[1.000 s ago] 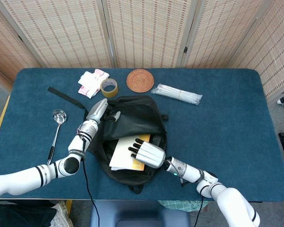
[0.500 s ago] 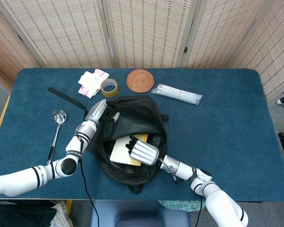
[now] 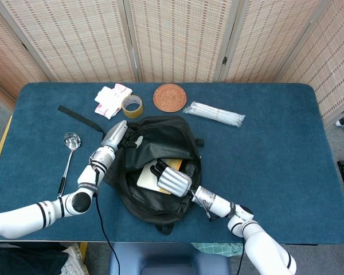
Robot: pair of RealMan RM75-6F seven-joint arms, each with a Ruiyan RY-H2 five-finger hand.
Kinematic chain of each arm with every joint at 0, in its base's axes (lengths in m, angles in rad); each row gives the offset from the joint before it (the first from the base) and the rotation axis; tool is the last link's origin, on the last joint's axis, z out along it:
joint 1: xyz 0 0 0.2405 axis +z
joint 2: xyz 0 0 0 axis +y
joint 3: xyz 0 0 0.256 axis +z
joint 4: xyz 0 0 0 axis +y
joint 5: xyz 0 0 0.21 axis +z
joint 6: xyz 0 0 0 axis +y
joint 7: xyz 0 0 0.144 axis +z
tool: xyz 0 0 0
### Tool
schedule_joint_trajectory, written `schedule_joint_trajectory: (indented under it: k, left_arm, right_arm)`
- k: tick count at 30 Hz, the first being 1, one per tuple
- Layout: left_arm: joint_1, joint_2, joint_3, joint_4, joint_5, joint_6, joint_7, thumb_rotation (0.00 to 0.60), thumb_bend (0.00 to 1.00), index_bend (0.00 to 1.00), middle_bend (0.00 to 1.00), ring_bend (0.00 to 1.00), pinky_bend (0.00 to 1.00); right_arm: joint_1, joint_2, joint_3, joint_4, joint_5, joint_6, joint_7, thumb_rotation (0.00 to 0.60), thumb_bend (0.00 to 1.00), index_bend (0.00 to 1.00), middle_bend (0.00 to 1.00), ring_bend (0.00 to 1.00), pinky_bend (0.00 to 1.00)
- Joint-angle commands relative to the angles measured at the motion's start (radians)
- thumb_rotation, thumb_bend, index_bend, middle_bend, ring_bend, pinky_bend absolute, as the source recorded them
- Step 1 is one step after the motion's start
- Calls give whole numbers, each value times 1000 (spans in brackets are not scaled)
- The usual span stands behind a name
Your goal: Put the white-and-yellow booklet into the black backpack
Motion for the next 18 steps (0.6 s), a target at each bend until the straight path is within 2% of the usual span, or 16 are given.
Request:
schedule_joint_trajectory:
  k: [1,4,7,9,15,18]
  left_arm:
    - [1,2,0,0,1,-1,-2,600,621,646,395,314,142]
    - [2,2,3,1,2,-1,-4,600,621,635,394,313,142]
    - [2,1,3,2,2,2,-7,600,621,620,392,310,142]
    - [2,0,4,2,3,5,-6,600,621,609,390,310,142]
    - [-2,-1,5,-6,-2,13,0,600,619,580,384,303,136]
    - [-3,-1,6,-10,-6,16,4,600,614,567,378,298,134]
  right_arm:
    - [-10,4,-3,-12,14,0,-32,600,579,240,161,245,0]
    - [-22,13,-4,-29,25,11,-42,600,464,83,104,220,0]
    - [-34,23,-7,-47,31,28,-43,600,411,10,75,208,0]
    - [-43,30,-11,-60,32,43,-43,600,334,0,61,198,0]
    - [-68,48,-22,-94,35,78,-45,600,191,0,39,165,0]
    - [-76,57,-23,-111,40,84,-41,600,151,0,24,150,0]
